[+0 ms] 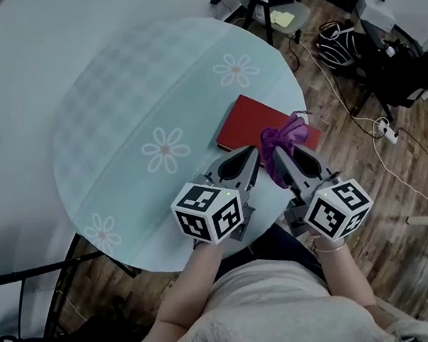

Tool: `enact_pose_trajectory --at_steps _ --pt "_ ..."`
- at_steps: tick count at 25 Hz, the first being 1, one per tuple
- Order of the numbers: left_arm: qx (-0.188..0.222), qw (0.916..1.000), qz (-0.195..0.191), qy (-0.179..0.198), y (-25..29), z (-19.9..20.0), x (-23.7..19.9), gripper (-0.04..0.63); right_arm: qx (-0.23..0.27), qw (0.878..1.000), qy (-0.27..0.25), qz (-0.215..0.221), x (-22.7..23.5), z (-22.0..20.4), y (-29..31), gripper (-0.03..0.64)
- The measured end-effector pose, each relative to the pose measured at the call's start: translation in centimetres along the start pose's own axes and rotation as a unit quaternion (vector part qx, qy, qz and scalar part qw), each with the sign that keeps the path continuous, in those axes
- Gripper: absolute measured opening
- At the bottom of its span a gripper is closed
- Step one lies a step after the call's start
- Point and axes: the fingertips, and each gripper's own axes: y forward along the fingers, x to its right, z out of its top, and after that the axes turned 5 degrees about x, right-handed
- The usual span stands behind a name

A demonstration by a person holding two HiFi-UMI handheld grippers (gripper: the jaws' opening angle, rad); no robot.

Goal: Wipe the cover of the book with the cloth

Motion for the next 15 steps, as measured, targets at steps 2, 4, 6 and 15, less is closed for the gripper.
enact_pose_trajectory --at_steps 2,4,6,15 --pt "-0.003 1.0000 0.006 -0.005 1.0 0.0 -0.6 0.018 -0.007 1.000 0.000 0.006 0.7 0.1 0.9 0.071" --pt "-0.003 0.9999 0.013 -0.010 1.7 0.0 -1.4 0.018 -0.016 1.000 0.000 0.011 1.4 0.2 1.8 0.071" --pt "-0.002 0.9997 0.019 -0.016 2.4 0.1 -2.2 0.018 -0.025 1.000 0.002 0.015 2.0 0.0 2.8 0.071" --pt "-0.007 0.9980 0.053 -0.032 4.8 0.3 -5.9 0.018 -0.062 0.997 0.010 0.039 4.1 -0.7 7.0 0.071"
